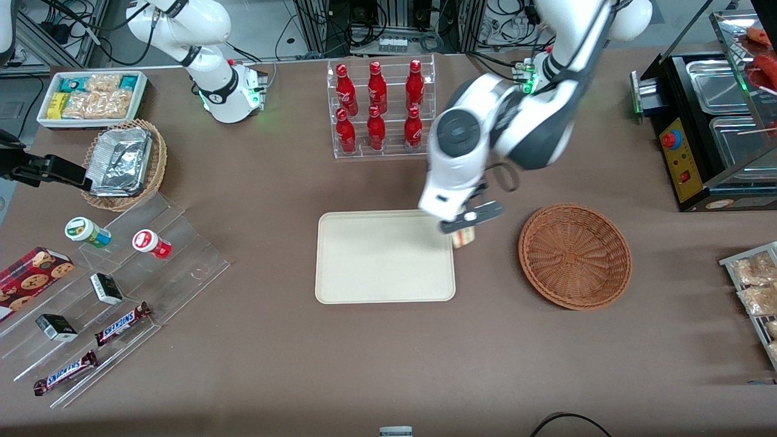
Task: Place sandwich from basket to tray
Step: 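Lift the sandwich and carry it with the left gripper to the tray, then lower the sandwich onto the cream tray and open the left gripper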
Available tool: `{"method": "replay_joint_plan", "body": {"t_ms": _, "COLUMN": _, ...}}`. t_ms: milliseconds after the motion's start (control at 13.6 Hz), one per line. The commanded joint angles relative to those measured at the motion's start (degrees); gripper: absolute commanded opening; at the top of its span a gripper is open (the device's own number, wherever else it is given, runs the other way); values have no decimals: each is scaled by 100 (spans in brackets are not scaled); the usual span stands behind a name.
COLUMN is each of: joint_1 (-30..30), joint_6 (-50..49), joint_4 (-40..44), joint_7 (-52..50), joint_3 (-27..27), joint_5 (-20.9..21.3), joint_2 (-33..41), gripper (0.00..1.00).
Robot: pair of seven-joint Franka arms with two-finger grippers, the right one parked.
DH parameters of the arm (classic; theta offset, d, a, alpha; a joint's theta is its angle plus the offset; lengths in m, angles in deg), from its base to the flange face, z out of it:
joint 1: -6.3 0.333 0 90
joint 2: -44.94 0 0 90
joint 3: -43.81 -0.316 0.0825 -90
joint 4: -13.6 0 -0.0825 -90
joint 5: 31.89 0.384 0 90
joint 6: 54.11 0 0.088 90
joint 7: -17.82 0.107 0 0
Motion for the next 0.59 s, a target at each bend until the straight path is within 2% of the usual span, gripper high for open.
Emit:
{"method": "replay_joint_plan", "body": {"t_ms": 0, "joint_1": -338, "joint_6": 374, "joint_4": 796, "joint_7": 1, "joint_3": -28, "joint_5": -83, "joint_2": -929, "gripper": 0}}
{"method": "replay_joint_plan", "body": {"t_ms": 221, "joint_1": -672, "joint_6": 1305, "joint_4": 806, "joint_7": 1, "joint_3": -28, "joint_5": 4, "joint_2": -1351, "gripper": 0}}
{"method": "replay_joint_plan", "body": {"t_ms": 368, "joint_1": -735, "joint_6": 1518, "joint_4": 815, "joint_7": 36, "joint_3": -37, "joint_5": 110, "joint_2": -1519, "gripper": 0}}
{"method": "replay_joint_plan", "body": {"t_ms": 516, "joint_1": -796, "joint_6": 1825, "joint_4": 815, "joint_7": 89, "joint_3": -28, "joint_5": 416, "joint_2": -1703, "gripper": 0}}
